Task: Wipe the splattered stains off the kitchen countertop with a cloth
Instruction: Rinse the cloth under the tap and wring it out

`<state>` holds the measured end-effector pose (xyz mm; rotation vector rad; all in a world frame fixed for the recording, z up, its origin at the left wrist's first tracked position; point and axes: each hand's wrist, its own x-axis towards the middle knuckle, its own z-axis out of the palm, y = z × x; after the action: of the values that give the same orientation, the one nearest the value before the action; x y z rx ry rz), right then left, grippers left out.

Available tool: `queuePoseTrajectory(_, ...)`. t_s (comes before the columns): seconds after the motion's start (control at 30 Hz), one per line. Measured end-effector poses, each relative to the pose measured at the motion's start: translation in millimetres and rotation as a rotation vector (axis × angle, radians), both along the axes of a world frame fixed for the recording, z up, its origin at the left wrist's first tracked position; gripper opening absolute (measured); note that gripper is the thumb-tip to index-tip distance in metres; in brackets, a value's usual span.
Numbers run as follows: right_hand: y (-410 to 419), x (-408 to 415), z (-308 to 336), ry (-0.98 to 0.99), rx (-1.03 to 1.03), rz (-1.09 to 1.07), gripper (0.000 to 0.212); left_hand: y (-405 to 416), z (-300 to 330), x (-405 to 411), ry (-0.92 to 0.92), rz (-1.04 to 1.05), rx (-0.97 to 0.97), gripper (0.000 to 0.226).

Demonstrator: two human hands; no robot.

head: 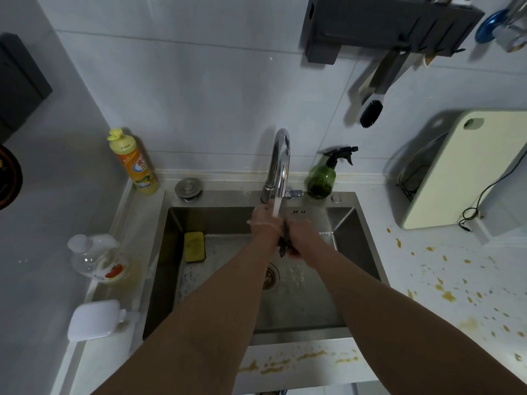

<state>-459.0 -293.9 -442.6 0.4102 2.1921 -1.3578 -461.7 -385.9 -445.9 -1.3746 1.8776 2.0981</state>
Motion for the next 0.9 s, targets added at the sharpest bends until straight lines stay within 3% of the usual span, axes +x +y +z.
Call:
queuePoseTrajectory(0.07,-3,5,1,-0.137,-0.158,-0.135,0.042,-3,-1,3,-0.027,-0.051,-0.084,0.022)
queuePoseTrajectory(0.17,-14,14,0,-0.285,-0.383,-0.132,0.045,-4,2,8,0.016,0.028,-0.044,0.040)
queuePoseTrajectory(0.27,-32,8,7,-0.329,-0.587,-0.175,0.042,-10,5,11,0.072,0.047,0.079,0.030)
queuePoseTrajectory(0.33,-43,-7,14,-0.341,-0.567,-0.221,0.041,-17,3,14,0.006,-0.099,0.005,0.028)
queuePoseTrajectory(0.4,-51,-21,12,-0.316,-0.543,-0.247,0.038,-31,4,21,-0.009,-0.148,0.116,0.030)
queuePoseTrajectory(0.47,-58,-26,7,-0.260,-0.493,-0.189,0.034,-42,-2,27,-0.029,-0.130,0.117,0.026)
queuePoseTrajectory(0.57,-70,-20,-1,-0.234,-0.483,-0.153,0.016,-56,-6,40,-0.082,-0.028,-0.046,0.026)
queuePoseTrajectory(0.6,-72,-18,-1,-0.234,-0.498,-0.165,0.020,-57,-4,41,-0.083,0.015,-0.065,0.030)
queuePoseTrajectory(0.67,-70,-16,-12,-0.240,-0.537,-0.248,0.027,-51,3,44,-0.070,-0.044,0.043,0.028)
queuePoseTrajectory(0.73,-60,-14,-19,-0.239,-0.500,-0.334,0.023,-42,12,45,-0.060,-0.125,0.219,0.007)
queuePoseTrajectory(0.77,-54,-11,-20,-0.229,-0.462,-0.331,0.022,-39,14,45,-0.059,-0.146,0.248,0.012)
queuePoseTrajectory(0.9,-43,-12,-26,-0.157,-0.295,-0.098,0.013,-34,10,45,-0.044,-0.143,0.322,0.025)
